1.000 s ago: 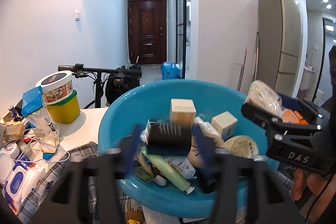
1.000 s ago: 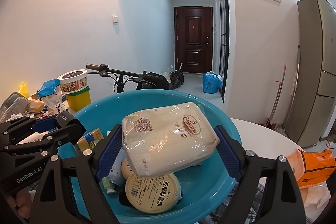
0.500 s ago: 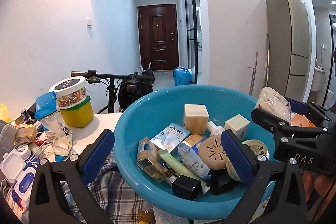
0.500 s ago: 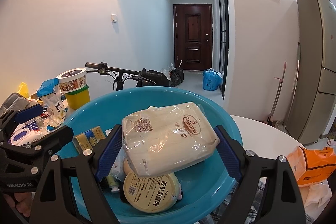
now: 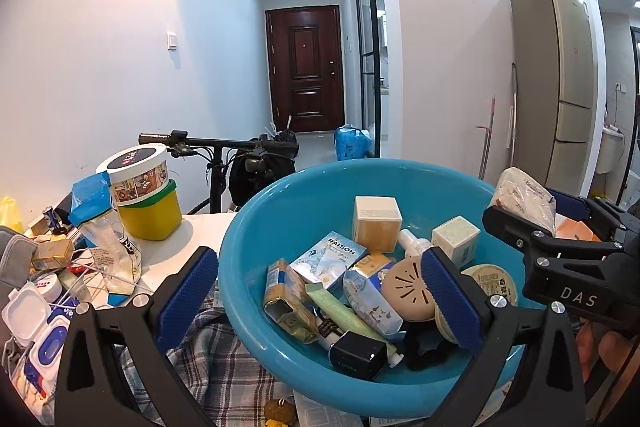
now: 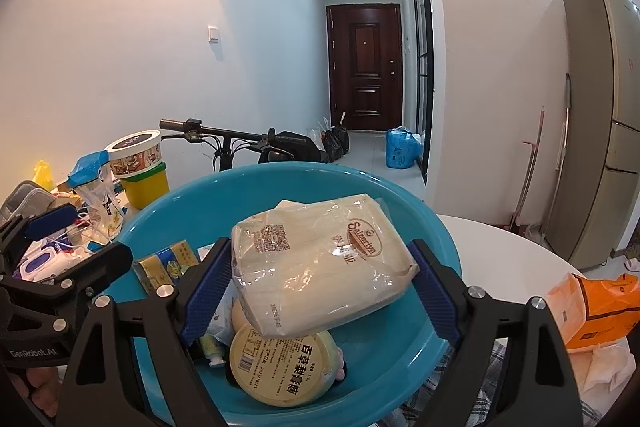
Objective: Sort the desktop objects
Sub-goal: 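Release the ZEESEA box into the basin while the right gripper drops the soap in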
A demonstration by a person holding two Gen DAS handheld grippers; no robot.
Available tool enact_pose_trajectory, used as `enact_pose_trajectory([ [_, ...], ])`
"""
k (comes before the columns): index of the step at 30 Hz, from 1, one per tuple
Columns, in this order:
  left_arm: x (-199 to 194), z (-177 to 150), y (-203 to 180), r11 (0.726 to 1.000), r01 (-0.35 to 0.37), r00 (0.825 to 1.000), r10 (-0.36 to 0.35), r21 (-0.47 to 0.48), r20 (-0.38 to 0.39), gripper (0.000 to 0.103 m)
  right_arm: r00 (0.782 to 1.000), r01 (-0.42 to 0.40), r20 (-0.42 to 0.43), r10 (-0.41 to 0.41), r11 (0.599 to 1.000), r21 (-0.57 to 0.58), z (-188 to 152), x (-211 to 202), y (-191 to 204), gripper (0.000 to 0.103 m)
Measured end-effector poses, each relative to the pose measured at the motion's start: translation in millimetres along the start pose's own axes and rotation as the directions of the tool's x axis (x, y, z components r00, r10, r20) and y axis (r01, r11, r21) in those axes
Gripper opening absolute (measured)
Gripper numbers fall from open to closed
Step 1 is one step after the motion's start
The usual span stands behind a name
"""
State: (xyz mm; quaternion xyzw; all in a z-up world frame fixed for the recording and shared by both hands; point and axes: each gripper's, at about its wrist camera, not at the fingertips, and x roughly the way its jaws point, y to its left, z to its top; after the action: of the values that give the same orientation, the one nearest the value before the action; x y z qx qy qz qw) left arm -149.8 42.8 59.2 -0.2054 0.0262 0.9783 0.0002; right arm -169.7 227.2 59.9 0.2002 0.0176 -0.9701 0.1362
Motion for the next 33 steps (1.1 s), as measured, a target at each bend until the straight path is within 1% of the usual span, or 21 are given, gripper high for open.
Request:
enact_pose_trajectory([
  [20, 2.1, -0.5, 2.0, 1.000, 0.021, 0.999, -0.021, -0.014, -0.028, 0.103, 1.000, -0.001, -0.001, 0.001, 1.000, 0.017, 0.1, 0.9, -0.6, 0.085],
  [23, -0.6, 0.2, 2.8, 1.000, 0.004, 1.000, -0.004, -0.014, -0.013, 0.103, 1.000, 0.000, -0.010, 0.000, 1.000, 0.012, -0.5, 3.0, 1.1, 0.085],
  [29, -1.6, 0.7, 5.6, 1.000, 0.011, 1.000, -0.012, -0.026, -0.012, 0.103, 1.000, 0.002, -0.014, -0.002, 1.000, 0.009, -1.1, 4.4, 0.4, 0.085],
  [31, -1.4, 0.8, 5.7, 1.000, 0.014, 1.000, -0.014, -0.023, -0.016, 0.103, 1.000, -0.014, -0.016, 0.014, 1.000, 0.017, -0.9, 5.6, -0.8, 0.093],
  [32, -1.1, 0.8, 5.8, 1.000, 0.017, 1.000, -0.017, -0.024, -0.019, 0.103, 0.999, -0.029, -0.022, 0.030, 0.999, 0.026, -0.9, 6.8, -1.6, 0.103],
  [33, -1.0, 0.8, 6.2, 1.000, 0.019, 1.000, -0.019, -0.025, -0.021, 0.103, 0.999, -0.037, -0.033, 0.038, 0.999, 0.035, -1.4, 8.6, -2.1, 0.103],
])
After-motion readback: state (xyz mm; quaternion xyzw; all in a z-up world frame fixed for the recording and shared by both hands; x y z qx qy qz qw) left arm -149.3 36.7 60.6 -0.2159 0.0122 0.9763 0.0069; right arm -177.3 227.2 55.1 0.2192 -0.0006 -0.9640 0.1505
